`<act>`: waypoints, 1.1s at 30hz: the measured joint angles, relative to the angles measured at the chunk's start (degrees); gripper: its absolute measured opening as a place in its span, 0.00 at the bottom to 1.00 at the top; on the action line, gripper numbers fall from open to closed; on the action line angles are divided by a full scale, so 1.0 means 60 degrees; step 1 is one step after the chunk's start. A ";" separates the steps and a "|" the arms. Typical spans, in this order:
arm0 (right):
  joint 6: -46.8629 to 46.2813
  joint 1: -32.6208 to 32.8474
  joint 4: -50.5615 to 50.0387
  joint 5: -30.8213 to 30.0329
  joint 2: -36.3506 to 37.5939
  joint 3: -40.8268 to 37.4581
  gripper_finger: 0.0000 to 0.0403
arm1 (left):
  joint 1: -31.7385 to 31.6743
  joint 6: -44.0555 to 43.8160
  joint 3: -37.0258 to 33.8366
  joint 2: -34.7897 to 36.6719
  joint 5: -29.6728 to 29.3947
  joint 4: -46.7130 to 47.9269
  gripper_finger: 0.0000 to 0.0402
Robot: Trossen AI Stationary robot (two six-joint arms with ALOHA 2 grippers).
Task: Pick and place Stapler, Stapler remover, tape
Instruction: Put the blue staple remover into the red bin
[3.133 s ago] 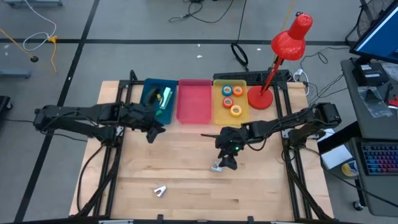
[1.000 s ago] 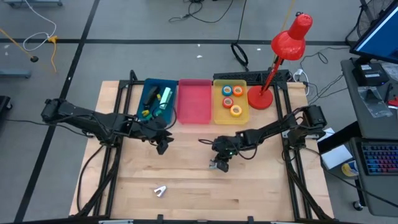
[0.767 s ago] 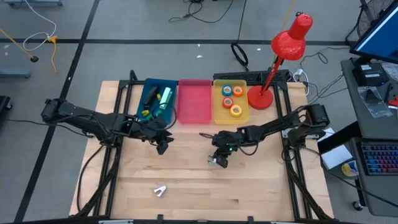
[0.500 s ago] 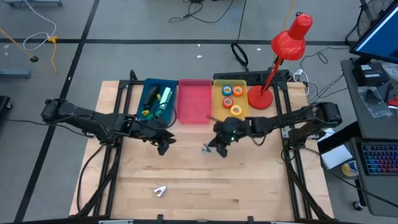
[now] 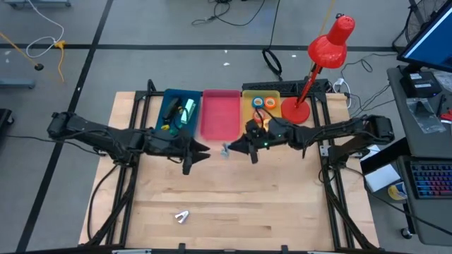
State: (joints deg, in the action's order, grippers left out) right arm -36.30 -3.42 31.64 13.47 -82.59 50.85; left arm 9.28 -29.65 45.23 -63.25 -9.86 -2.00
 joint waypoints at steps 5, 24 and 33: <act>-0.0532 0.0000 0.0497 -0.0027 -0.0004 0.0004 0.00 | -0.0087 0.0328 0.0010 -0.0280 -0.0372 -0.0726 0.38; -0.0593 0.0029 0.0326 -0.0370 -0.0004 0.0004 0.00 | -0.0548 0.0120 -0.0004 -0.1387 0.1356 -0.2664 0.38; -0.0666 0.0157 0.0237 -0.0233 -0.0004 0.0004 0.00 | -0.0788 0.0264 -0.0004 -0.1383 0.1443 -0.2975 0.38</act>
State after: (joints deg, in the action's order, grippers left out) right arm -40.29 -2.48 33.06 12.08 -82.61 50.87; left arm 4.55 -28.07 45.21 -71.55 -1.20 -19.85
